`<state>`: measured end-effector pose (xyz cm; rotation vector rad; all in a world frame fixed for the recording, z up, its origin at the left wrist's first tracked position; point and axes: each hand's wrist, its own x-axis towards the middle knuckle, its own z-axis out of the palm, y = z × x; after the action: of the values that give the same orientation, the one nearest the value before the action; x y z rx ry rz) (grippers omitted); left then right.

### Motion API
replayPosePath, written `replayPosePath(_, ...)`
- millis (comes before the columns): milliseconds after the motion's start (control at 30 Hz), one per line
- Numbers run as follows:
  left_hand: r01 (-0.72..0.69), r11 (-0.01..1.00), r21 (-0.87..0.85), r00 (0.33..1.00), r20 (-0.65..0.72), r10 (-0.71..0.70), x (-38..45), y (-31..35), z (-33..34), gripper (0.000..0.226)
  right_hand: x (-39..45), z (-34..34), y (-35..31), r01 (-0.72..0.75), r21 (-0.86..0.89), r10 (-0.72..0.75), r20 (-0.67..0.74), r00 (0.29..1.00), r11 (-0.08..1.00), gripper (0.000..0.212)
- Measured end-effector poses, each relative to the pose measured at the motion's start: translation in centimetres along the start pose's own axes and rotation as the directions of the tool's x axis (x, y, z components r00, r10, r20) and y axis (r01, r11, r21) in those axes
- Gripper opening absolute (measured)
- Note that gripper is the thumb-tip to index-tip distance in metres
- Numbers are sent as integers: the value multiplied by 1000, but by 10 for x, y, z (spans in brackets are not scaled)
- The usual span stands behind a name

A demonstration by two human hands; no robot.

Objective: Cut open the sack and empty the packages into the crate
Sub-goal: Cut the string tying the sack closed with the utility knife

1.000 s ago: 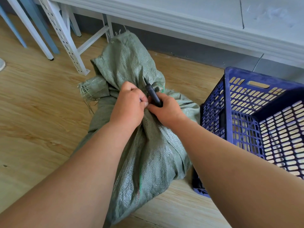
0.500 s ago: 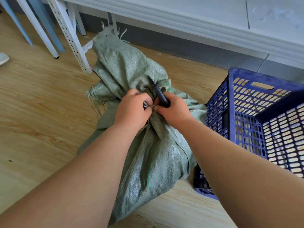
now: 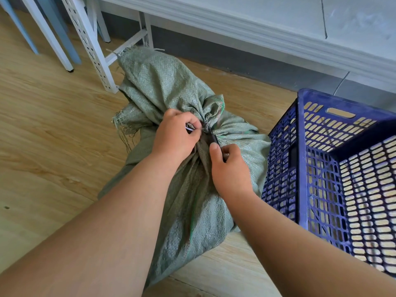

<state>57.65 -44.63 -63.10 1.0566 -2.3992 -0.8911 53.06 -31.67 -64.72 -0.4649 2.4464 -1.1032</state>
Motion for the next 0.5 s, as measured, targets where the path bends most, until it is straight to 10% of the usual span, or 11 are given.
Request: replayPosePath(500, 24, 1000, -17, 1000, 8, -23, 1, -2, 1, 4, -9, 1, 7, -25, -65, 27, 34, 999, 998, 17)
